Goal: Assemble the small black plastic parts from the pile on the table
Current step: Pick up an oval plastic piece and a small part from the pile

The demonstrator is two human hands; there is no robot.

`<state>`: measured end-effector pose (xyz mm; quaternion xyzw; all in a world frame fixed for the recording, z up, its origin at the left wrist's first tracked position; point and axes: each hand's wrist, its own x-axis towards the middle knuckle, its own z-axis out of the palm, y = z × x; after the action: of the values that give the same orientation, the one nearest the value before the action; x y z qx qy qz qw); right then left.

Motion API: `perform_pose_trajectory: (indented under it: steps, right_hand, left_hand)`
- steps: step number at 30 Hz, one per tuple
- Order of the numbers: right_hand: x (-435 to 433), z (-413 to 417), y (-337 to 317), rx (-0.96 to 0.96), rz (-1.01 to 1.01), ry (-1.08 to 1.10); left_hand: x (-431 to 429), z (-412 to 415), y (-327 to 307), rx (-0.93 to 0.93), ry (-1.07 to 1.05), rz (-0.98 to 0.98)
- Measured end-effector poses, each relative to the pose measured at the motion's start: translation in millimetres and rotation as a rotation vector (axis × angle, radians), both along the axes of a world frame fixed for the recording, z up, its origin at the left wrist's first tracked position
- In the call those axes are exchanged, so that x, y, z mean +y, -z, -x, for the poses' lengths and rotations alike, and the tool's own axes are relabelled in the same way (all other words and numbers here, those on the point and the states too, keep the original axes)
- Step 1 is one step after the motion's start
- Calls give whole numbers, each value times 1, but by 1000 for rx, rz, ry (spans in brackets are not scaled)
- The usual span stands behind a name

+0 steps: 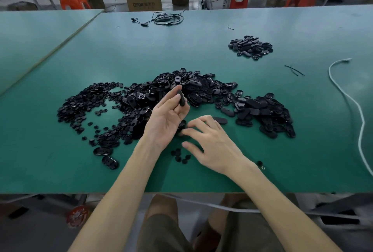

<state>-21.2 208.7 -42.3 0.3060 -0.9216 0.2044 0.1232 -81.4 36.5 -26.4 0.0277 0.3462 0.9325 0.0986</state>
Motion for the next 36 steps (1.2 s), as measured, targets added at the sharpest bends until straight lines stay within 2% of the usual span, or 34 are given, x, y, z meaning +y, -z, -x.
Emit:
perform_pose_trajectory:
  steps: [4, 14, 16, 24, 32, 36]
  right_hand:
    - [1, 1, 1, 49, 45, 34]
    - [2, 3, -1, 11, 67, 151]
    - [2, 3, -2, -33, 84, 163]
    - [1, 2, 1, 54, 99, 150]
    - [1, 2, 0, -9, 20, 84]
    - [0, 3, -1, -41, 11, 132]
  left_hand:
    - [2, -2, 0, -6, 51, 10]
    - [7, -5, 1, 52, 167, 227]
    - [8, -5, 1, 58, 148, 201]
    - [9, -3, 1, 67, 99, 108]
    - [-4, 6, 1, -80, -61, -233]
    - [-3, 5, 2, -83, -52, -203]
